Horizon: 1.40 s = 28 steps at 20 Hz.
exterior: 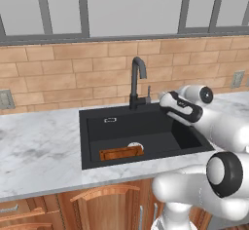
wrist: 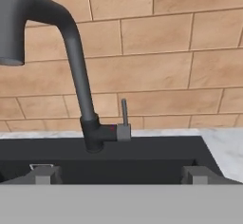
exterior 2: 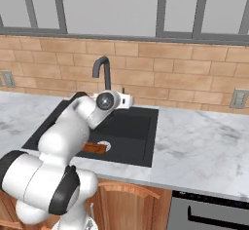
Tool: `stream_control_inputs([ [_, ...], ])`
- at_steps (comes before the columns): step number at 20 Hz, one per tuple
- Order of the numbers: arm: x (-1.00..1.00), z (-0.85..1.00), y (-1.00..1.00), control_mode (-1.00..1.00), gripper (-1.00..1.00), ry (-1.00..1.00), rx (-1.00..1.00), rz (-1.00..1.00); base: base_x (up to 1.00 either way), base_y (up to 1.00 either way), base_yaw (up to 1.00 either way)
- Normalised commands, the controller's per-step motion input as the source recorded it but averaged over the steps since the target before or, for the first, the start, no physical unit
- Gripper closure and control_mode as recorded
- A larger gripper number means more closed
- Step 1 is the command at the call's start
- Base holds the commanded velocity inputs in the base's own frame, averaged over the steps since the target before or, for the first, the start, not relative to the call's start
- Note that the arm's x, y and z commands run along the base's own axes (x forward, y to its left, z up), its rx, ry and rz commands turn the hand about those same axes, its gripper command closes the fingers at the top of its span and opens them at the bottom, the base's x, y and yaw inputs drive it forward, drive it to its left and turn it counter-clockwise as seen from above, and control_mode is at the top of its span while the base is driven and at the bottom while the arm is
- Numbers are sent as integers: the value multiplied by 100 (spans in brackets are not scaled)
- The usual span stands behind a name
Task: Turn on the sink faucet with hot water and rinse the cutting board for ten seconds, then turn off the faucet. Push the cutting board to reach the water if necessary.
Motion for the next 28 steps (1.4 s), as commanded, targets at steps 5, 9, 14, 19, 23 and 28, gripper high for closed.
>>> stream_control_inputs([
  [5,20,-27,-11,-100,-100,-9,2,0,0,0,0],
  [9,21,-16,-11,-100,-100,-8,2,0,0,0,0],
  [14,22,-13,-8,-100,-100,-6,2,0,0,0,0],
  [19,18,-5,-1,-100,-100,-1,1,0,0,0,0],
  [23,12,-5,0,-100,-100,0,0,0,0,0,0],
  [28,19,-5,0,-100,-100,0,0,0,0,0,0],
])
